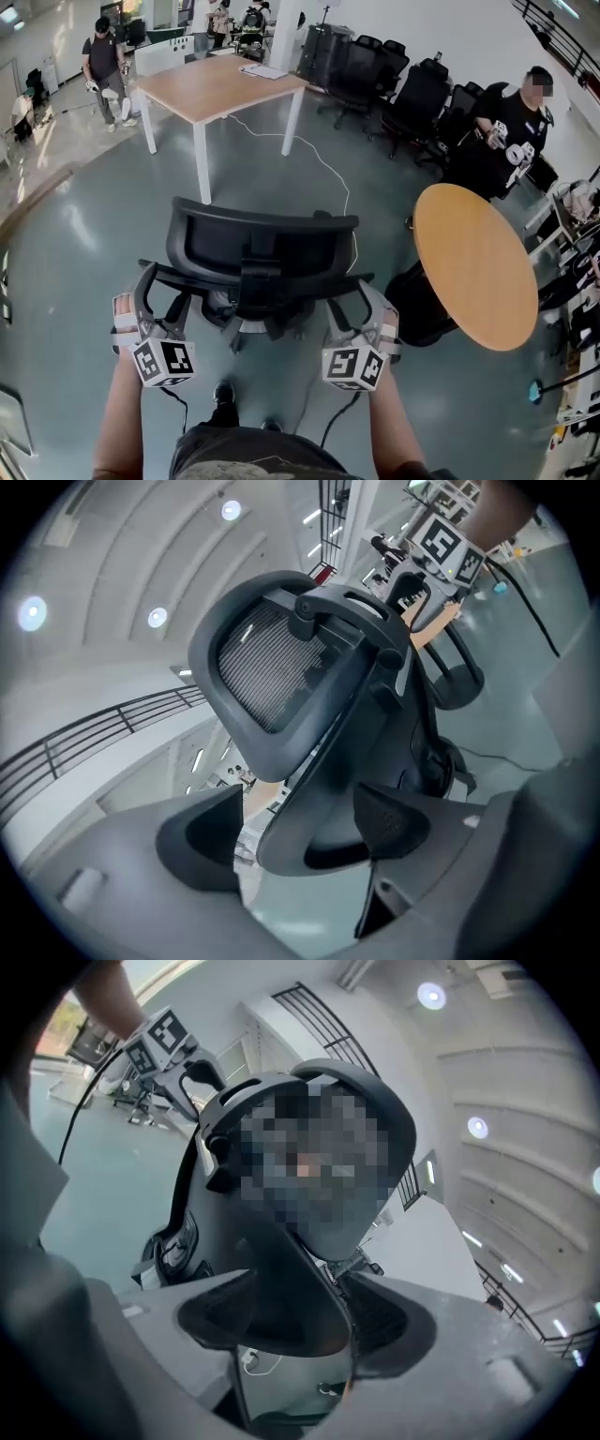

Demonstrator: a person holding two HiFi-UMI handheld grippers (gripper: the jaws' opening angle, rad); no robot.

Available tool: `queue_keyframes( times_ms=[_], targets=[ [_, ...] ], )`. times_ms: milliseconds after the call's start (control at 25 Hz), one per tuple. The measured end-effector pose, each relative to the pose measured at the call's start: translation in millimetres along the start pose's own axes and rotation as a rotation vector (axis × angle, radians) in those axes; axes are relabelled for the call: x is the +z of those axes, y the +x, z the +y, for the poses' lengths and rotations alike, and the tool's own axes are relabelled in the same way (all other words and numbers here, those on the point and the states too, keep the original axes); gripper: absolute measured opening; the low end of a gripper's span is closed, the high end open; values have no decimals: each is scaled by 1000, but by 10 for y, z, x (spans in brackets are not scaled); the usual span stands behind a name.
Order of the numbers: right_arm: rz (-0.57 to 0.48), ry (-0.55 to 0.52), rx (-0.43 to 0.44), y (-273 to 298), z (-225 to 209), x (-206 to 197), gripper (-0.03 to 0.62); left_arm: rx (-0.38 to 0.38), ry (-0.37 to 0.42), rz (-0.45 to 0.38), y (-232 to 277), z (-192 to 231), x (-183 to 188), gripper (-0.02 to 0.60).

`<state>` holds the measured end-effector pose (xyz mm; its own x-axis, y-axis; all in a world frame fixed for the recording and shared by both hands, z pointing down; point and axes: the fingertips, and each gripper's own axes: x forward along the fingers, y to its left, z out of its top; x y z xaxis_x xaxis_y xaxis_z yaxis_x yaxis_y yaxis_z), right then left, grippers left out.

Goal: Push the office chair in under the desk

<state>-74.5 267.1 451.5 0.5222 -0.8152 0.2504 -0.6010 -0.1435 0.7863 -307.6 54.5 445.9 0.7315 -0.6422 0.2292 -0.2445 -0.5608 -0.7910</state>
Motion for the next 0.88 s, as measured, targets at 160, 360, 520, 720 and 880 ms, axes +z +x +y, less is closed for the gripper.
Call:
queue_keyframes(
  times_ms=[160, 360, 520, 720, 880],
  targets=[
    [37, -87, -22, 115, -14, -21, 287, 5, 23, 31, 99, 26, -43, 402],
    [81, -123, -32, 228, -32, -57, 288, -18, 99, 78, 207, -40, -143, 400],
    [92, -152, -18, 314, 8, -65, 288, -4, 115, 92, 316, -16, -195, 397],
    [96, -143, -26, 369, -9, -54, 287, 14, 111, 98, 467, 41, -174, 383],
    [100, -157, -25, 416, -13, -50, 276, -11, 89, 109, 511, 5, -184, 350]
  ],
)
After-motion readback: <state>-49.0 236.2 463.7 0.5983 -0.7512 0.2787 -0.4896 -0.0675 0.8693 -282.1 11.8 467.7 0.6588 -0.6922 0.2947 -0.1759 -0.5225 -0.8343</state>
